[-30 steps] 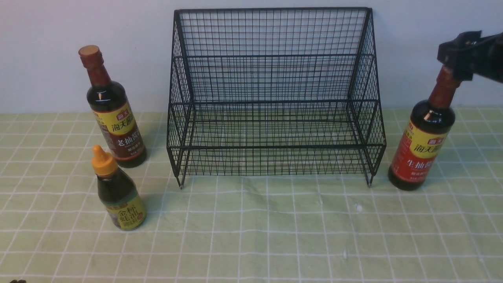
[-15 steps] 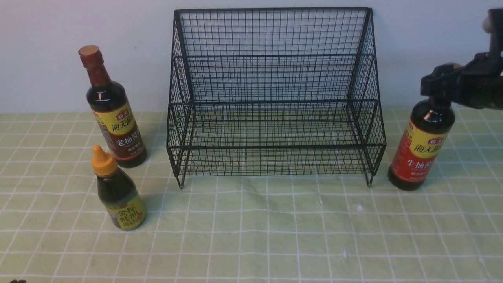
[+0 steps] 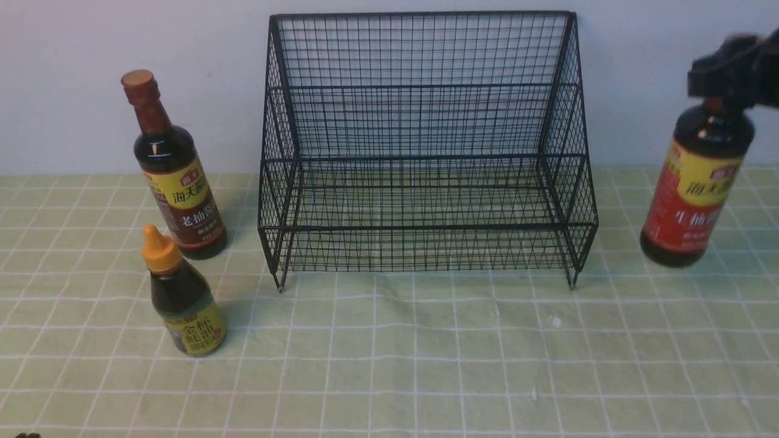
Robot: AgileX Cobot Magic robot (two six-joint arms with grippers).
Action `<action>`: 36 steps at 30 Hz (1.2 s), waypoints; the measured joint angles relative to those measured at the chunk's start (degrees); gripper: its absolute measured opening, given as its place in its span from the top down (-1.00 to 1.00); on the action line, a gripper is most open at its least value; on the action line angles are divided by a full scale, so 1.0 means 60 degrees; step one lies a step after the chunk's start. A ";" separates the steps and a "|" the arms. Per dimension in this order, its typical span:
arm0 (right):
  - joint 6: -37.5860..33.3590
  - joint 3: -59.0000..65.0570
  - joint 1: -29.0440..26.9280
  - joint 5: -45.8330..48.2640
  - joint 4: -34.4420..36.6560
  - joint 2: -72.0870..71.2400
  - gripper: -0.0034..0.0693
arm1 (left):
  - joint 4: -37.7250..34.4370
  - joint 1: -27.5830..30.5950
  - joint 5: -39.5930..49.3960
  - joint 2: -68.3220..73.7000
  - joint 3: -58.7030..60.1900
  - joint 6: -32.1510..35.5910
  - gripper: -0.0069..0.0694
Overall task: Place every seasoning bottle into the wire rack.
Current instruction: Use the right arm to grab the condiment bottle closest to it, then use the right arm to put the condiment bottle back on the shelf
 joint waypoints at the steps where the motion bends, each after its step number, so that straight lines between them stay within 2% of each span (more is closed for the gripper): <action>1: -0.0004 -0.0313 0.0038 0.0157 -0.0036 -0.0021 0.17 | 0.0000 0.0000 0.0000 0.0000 0.0000 0.0000 0.83; 11: -0.0053 -0.3207 0.1243 0.0672 0.0163 0.0385 0.17 | 0.0000 0.0000 0.0000 0.0000 0.0000 0.0000 0.83; 18: -0.0043 -0.4923 0.1952 0.0685 0.0649 0.2093 0.17 | 0.0000 0.0000 0.0000 0.0000 0.0000 0.0000 0.83; 23: -0.0023 -0.5269 0.2039 0.0695 0.1222 0.3280 0.17 | 0.0000 0.0000 0.0000 0.0000 0.0000 0.0000 0.83; 29: -0.0054 -0.5308 0.2039 0.0695 0.1288 0.4012 0.17 | 0.0000 0.0000 0.0000 0.0000 0.0000 0.0000 0.83; 36: -0.0093 -0.5317 0.2039 0.1859 0.1200 0.4738 0.17 | 0.0000 0.0000 0.0000 0.0000 0.0000 0.0000 0.83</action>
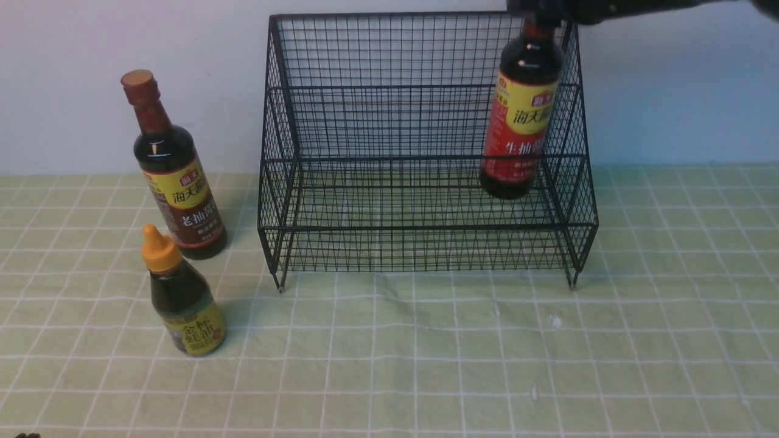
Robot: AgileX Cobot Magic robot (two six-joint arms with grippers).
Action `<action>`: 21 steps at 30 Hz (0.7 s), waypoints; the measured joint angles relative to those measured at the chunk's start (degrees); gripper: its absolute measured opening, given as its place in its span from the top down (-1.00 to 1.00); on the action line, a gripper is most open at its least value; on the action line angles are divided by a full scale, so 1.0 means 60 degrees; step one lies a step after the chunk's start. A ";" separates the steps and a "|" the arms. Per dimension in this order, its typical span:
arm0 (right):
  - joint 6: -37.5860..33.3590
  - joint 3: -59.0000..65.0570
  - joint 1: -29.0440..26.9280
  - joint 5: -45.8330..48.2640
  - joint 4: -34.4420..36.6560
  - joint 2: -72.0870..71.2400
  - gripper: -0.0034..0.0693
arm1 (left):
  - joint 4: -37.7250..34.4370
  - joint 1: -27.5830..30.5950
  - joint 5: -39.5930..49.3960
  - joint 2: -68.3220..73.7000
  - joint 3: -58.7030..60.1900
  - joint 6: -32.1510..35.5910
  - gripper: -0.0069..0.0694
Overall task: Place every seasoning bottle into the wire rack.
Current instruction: Use the right arm to put the condiment bottle back on the shelf
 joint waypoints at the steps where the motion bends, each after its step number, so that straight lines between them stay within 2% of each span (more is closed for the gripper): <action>1: 0.0000 0.0000 0.0000 0.0033 0.0000 0.0018 0.17 | 0.0000 0.0000 0.0000 0.0000 0.0000 0.0000 0.83; 11: 0.0000 -0.0089 0.0000 0.0511 -0.0140 0.0397 0.12 | 0.0000 0.0000 0.0000 0.0000 0.0000 0.0000 0.83; 14: 0.0000 -0.0113 0.0000 0.0490 -0.0113 0.0230 -0.16 | 0.0000 0.0000 0.0000 0.0000 0.0000 0.0000 0.83; 15: 0.0000 -0.0113 0.0000 0.0490 -0.0116 0.0190 -0.18 | 0.0000 0.0000 0.0000 0.0000 0.0000 0.0000 0.83; 16: 0.0000 -0.0113 0.0000 0.0538 -0.0140 -0.0001 -0.33 | 0.0000 0.0000 0.0000 0.0000 0.0000 0.0000 0.83; 21: 0.0022 -0.0113 0.0000 0.0894 -0.0401 -0.0774 -0.51 | 0.0000 0.0000 0.0000 0.0000 0.0000 0.0000 0.83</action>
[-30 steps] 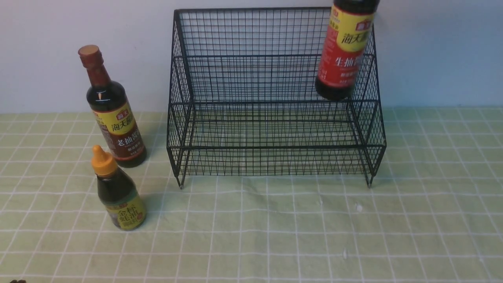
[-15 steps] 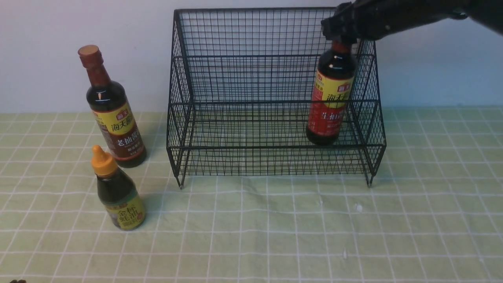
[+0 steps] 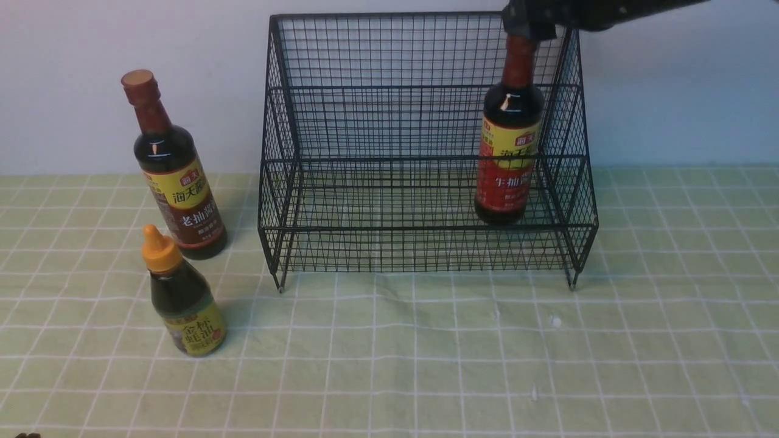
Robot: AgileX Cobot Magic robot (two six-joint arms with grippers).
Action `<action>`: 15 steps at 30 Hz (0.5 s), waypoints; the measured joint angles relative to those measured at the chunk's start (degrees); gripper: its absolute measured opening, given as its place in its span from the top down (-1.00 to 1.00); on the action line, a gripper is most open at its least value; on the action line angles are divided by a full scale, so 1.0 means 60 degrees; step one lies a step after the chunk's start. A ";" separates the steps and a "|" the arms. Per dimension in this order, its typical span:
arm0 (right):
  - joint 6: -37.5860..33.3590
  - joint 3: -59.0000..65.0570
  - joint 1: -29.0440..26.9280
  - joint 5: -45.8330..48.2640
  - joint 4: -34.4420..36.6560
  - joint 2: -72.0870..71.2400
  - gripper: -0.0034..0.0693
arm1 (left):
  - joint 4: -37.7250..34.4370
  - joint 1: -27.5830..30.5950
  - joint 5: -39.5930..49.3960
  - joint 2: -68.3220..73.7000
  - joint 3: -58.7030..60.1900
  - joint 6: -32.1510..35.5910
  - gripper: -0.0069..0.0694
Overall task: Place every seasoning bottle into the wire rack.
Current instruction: Use the right arm to put the condiment bottle back on the shelf, then use the left arm to grab the condiment bottle closest to it
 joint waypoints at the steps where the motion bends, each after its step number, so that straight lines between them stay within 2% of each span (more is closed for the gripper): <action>1: 0.0033 0.0000 0.0000 0.0275 -0.0134 -0.0590 -0.51 | 0.0000 0.0000 0.0000 0.0000 0.0000 0.0000 0.83; 3: 0.0121 0.0000 0.0000 0.0529 -0.0238 -0.1046 -0.48 | 0.0000 0.0000 0.0000 0.0000 0.0000 0.0000 0.83; 5: 0.0493 -0.0012 0.0000 0.1010 -0.0461 -0.2000 -0.33 | 0.0000 0.0000 0.0000 0.0000 0.0000 0.0000 0.83; 8: 0.1180 -0.0042 0.0000 0.1776 -0.1060 -0.3533 0.06 | 0.0000 0.0000 0.0000 0.0000 0.0000 0.0000 0.83; 10: 0.1784 -0.0060 0.0000 0.2315 -0.1569 -0.4506 0.41 | 0.0000 0.0000 0.0000 0.0000 0.0000 0.0000 0.83; 11: 0.1854 -0.0060 0.0000 0.2422 -0.1678 -0.4603 0.48 | 0.0000 0.0000 0.0000 0.0000 0.0000 0.0000 0.83; 13: 0.2650 0.0109 0.0000 0.2835 -0.2260 -0.5709 0.78 | 0.0000 0.0000 0.0000 0.0000 0.0000 0.0000 0.83; 15: 0.3275 0.0709 0.0000 0.2933 -0.2850 -0.6833 0.89 | 0.0000 0.0000 0.0000 0.0000 0.0000 0.0000 0.83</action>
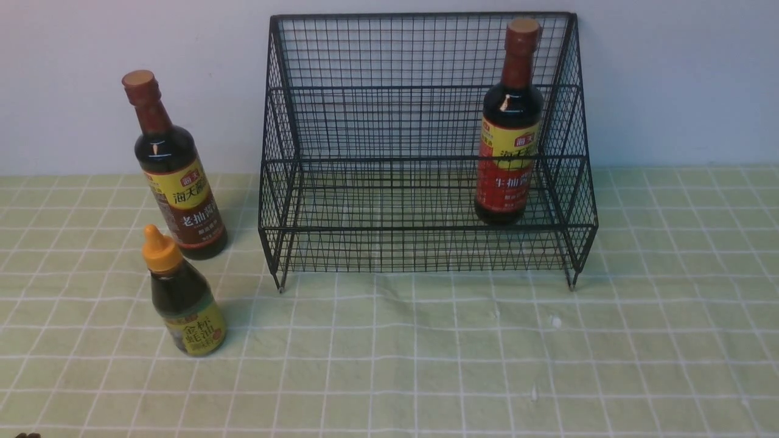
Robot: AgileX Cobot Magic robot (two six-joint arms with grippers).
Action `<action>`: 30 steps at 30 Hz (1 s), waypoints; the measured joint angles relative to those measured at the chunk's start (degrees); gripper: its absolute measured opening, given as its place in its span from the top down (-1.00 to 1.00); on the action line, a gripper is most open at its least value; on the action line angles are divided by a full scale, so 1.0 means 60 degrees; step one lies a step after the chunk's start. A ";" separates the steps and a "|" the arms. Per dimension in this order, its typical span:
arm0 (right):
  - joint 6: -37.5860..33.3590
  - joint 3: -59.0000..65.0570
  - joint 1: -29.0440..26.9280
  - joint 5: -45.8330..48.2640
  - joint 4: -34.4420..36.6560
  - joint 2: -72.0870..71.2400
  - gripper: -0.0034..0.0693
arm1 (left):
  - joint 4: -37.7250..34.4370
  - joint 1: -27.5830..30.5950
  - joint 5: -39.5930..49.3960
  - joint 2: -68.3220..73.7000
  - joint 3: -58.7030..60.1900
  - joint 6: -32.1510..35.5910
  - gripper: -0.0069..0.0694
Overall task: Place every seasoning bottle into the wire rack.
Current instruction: Use the left arm to grab the condiment bottle closest to it
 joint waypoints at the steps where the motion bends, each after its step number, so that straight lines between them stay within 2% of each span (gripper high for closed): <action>1: 0.0215 0.0273 0.0000 -0.0015 -0.0205 -0.0364 0.91 | 0.0000 0.0000 0.0000 0.0000 0.0000 0.0000 0.83; 5: 0.0955 0.3270 0.0000 -0.0560 -0.0709 -0.3196 0.94 | 0.0000 0.0000 0.0000 0.0000 0.0000 0.0000 0.83; 10: 0.1337 0.6995 0.0000 -0.1846 -0.0495 -0.5968 0.94 | 0.0000 0.0000 0.0000 0.0000 0.0000 0.0000 0.83; 11: 0.1432 0.8122 0.0000 -0.2664 -0.0402 -0.6818 0.94 | 0.0000 0.0000 0.0000 0.0000 0.0000 0.0000 0.83; 12: 0.1442 0.8276 0.0000 -0.2664 -0.0402 -0.7053 0.94 | 0.0000 0.0000 0.0000 0.0000 0.0000 0.0000 0.83; 15: 0.1636 1.0540 0.0000 -0.4725 -0.0156 -0.8685 0.94 | 0.0000 0.0000 0.0000 0.0000 0.0000 0.0000 0.83; 17: 0.1828 1.1628 0.0000 -0.5557 -0.0007 -0.9478 0.94 | 0.0000 0.0000 0.0000 0.0000 0.0000 0.0000 0.83; 23: 0.2215 1.3294 0.0000 -0.6108 0.0072 -1.0463 0.94 | 0.0000 0.0000 0.0000 0.0000 0.0000 0.0000 0.83; 30: 0.2029 1.4323 0.0000 -0.6184 -0.0244 -1.0480 0.94 | 0.0000 0.0000 0.0000 0.0000 0.0000 0.0000 0.83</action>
